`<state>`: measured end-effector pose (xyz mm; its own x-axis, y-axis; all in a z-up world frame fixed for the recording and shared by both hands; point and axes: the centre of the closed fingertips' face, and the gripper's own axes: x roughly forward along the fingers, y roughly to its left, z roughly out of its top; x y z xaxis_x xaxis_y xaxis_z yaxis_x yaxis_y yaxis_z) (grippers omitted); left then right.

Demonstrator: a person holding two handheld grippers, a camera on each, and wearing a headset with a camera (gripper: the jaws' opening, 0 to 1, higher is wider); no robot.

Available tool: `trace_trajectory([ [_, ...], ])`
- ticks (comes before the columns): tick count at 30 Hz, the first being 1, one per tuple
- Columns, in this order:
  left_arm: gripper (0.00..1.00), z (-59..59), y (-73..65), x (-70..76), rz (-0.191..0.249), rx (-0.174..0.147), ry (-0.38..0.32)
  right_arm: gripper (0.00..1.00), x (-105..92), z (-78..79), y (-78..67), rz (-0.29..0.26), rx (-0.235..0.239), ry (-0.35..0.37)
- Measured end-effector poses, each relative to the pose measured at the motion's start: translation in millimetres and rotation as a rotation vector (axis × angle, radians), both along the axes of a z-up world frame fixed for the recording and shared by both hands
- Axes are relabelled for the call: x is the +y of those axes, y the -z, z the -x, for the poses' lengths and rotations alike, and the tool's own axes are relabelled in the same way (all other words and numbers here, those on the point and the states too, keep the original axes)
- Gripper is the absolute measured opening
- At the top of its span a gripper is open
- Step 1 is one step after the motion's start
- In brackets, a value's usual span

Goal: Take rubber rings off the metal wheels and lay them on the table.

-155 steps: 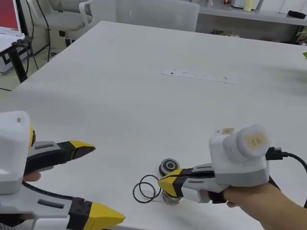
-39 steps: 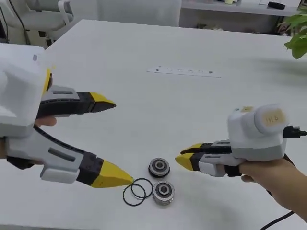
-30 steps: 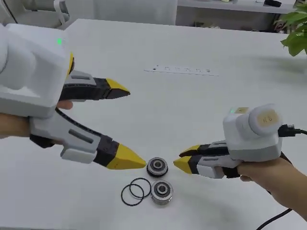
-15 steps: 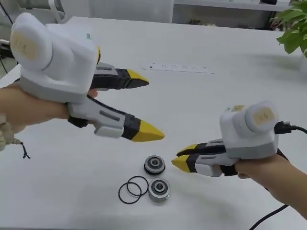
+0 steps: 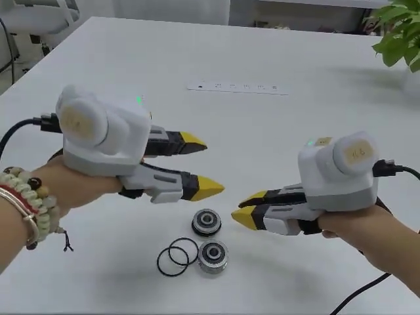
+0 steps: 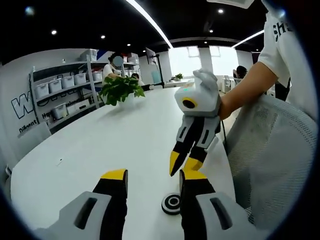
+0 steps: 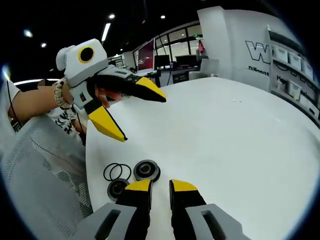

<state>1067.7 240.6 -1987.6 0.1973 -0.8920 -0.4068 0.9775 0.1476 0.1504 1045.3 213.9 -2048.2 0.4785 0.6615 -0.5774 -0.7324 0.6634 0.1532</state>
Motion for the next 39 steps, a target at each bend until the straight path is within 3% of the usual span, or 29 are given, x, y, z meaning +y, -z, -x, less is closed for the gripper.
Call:
trace_trajectory([
  [3, 0.26, 3.4, 12.5, 2.8, -0.033, 0.022, 0.005, 0.1, -0.1, 0.3, 0.8, 0.001, 0.003, 0.0],
  [9, 0.24, 9.8, 30.1, 3.1, -0.056, 0.067, 0.004, 0.1, 0.2, 0.7, 0.6, 0.003, 0.002, 0.0],
  [17, 0.2, 17.8, 54.2, 1.3, -0.115, 0.084, 0.015, 0.1, 0.8, 1.7, 1.2, 0.007, 0.002, -0.003],
  [20, 0.18, 21.0, 67.7, 5.1, -0.167, 0.095, 0.023, 0.1, 1.4, 2.7, 2.4, 0.013, 0.004, -0.008],
  [26, 0.1, 18.1, 67.0, 4.8, -0.165, 0.081, 0.02, 0.1, 0.9, 2.6, 3.2, 0.016, 0.006, -0.006],
  [39, 0.07, 19.2, 71.3, 4.9, -0.149, 0.132, 0.008, 0.11, 4.9, 6.8, 9.7, 0.025, 0.024, -0.024],
])
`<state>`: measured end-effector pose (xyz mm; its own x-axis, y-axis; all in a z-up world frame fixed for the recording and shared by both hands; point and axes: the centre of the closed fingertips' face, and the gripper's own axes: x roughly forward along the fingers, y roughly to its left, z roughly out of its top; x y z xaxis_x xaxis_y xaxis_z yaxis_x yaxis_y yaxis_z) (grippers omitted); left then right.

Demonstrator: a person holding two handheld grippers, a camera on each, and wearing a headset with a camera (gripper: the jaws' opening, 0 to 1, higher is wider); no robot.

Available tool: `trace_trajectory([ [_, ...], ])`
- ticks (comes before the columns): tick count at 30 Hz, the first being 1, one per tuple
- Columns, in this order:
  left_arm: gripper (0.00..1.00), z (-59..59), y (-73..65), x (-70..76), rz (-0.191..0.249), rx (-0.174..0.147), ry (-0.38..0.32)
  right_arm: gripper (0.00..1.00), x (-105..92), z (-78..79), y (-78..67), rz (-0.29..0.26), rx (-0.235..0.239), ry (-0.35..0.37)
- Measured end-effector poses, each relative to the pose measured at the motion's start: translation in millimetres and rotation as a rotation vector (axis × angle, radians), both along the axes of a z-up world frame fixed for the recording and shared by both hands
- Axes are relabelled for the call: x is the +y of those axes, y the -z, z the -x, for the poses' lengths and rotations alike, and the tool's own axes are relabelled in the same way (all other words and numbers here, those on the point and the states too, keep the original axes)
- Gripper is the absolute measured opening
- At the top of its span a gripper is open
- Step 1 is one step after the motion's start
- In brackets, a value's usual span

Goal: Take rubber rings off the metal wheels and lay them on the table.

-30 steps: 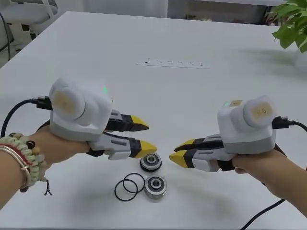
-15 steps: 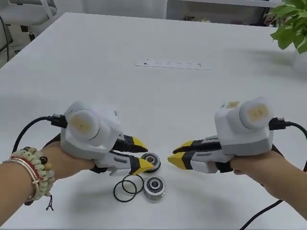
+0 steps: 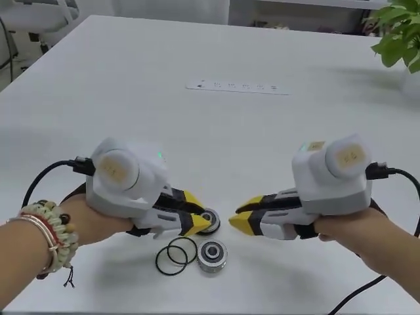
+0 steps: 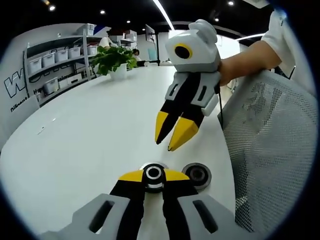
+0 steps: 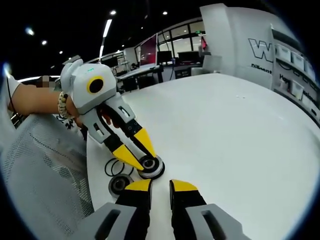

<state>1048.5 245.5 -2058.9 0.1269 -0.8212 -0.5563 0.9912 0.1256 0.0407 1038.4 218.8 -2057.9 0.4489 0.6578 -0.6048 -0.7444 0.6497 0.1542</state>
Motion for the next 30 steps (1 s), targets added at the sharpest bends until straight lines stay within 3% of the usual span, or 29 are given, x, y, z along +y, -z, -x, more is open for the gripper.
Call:
trace_trajectory([
  [8, 0.07, -0.3, 0.4, -2.3, 0.008, -0.004, 0.002, 0.15, 6.7, 4.7, 15.3, 0.049, -0.001, -0.025],
  [23, 0.07, 0.5, 1.5, -5.9, 0.012, 0.0, 0.002, 0.19, 19.7, 0.0, 16.6, 0.038, -0.043, -0.025],
  [30, 0.07, 1.2, 1.5, -7.5, 0.009, -0.002, 0.003, 0.2, 19.4, -0.1, 18.4, 0.02, -0.031, -0.017],
])
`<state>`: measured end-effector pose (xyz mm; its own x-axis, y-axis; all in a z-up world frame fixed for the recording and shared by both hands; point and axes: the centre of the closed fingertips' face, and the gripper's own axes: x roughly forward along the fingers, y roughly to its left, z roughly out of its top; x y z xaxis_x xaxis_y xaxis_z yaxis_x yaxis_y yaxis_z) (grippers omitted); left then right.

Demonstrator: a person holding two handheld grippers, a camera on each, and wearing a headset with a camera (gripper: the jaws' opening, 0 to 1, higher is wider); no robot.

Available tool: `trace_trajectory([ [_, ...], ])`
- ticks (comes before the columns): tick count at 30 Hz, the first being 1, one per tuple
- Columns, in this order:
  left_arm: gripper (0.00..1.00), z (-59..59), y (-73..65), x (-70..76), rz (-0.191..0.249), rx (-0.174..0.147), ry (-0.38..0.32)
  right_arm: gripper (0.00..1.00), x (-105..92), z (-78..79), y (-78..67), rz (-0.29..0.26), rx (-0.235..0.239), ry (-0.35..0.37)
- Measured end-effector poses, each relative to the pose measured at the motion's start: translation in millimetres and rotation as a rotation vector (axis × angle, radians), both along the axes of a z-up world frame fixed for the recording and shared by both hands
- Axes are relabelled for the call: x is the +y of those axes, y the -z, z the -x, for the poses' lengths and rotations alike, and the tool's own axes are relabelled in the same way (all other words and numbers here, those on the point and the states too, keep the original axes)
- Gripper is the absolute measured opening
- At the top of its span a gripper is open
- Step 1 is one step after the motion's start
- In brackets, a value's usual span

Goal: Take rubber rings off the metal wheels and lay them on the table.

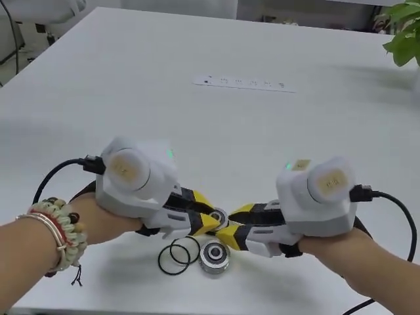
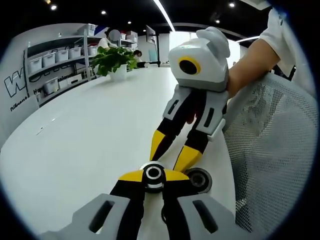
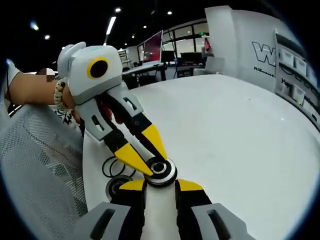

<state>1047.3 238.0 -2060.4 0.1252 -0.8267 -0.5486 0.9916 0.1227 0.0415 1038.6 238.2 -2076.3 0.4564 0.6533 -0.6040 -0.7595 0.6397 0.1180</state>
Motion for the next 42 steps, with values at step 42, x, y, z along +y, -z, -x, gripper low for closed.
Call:
trace_trajectory([
  [42, 0.07, 0.9, -0.6, -2.3, 0.003, -0.011, -0.015, 0.0, -17.5, -7.1, -6.1, -0.139, 0.162, 0.201],
])
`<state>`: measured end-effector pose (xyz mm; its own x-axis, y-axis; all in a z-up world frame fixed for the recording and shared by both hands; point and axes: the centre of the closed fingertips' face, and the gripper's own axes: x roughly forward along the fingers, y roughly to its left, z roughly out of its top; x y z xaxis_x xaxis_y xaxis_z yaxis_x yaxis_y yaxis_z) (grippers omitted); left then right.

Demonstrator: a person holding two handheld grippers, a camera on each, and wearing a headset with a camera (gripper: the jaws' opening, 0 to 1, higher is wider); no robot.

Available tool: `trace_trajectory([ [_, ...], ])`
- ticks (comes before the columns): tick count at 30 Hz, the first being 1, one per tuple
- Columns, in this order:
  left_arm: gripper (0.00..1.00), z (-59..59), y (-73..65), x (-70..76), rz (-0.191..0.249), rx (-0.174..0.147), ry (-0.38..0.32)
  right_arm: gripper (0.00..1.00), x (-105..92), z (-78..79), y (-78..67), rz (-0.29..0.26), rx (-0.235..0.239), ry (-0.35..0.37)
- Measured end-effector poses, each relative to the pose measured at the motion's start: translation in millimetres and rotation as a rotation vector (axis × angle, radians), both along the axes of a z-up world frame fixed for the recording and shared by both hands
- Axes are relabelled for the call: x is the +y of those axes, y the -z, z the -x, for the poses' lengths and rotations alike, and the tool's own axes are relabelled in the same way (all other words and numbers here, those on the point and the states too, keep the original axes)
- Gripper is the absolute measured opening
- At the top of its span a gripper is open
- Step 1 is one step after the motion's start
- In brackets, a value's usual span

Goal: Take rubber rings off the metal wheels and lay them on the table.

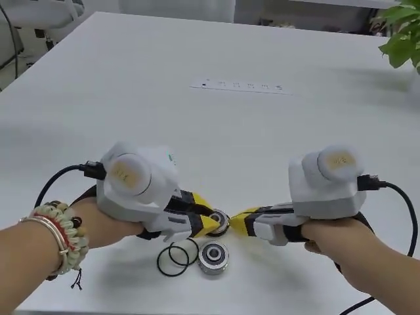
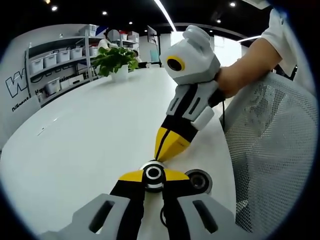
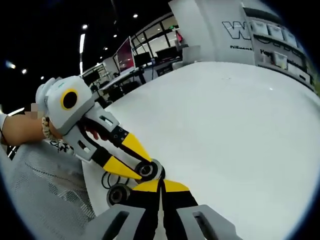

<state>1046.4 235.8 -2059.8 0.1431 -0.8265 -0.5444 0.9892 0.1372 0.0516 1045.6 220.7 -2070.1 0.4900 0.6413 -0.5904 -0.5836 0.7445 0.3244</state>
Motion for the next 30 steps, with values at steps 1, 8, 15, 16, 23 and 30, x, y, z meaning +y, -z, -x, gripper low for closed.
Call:
trace_trajectory([
  [1, 0.07, 0.0, 0.0, 0.0, 0.001, 0.0, 0.001, 0.0, 1.0, -0.2, -1.4, -0.015, 0.007, 0.005],
  [8, 0.07, -0.2, -0.2, -0.8, 0.005, -0.011, 0.003, 0.0, 5.9, 1.5, -6.7, -0.036, 0.026, 0.022],
  [15, 0.07, -0.6, 0.0, -0.8, 0.012, -0.009, -0.002, 0.0, 9.2, 1.5, -9.4, -0.043, 0.027, 0.02],
  [16, 0.07, -0.6, 0.0, -0.8, 0.012, -0.01, -0.001, 0.0, 9.8, 1.7, -9.7, -0.041, 0.025, 0.017],
  [23, 0.07, -0.4, -0.1, -0.6, 0.012, -0.011, 0.001, 0.0, 10.2, 0.7, -10.2, -0.042, 0.022, 0.012],
  [30, 0.07, -0.1, -0.3, -0.7, 0.014, -0.01, 0.003, 0.0, 12.1, 1.1, -11.6, -0.038, 0.009, -0.003],
])
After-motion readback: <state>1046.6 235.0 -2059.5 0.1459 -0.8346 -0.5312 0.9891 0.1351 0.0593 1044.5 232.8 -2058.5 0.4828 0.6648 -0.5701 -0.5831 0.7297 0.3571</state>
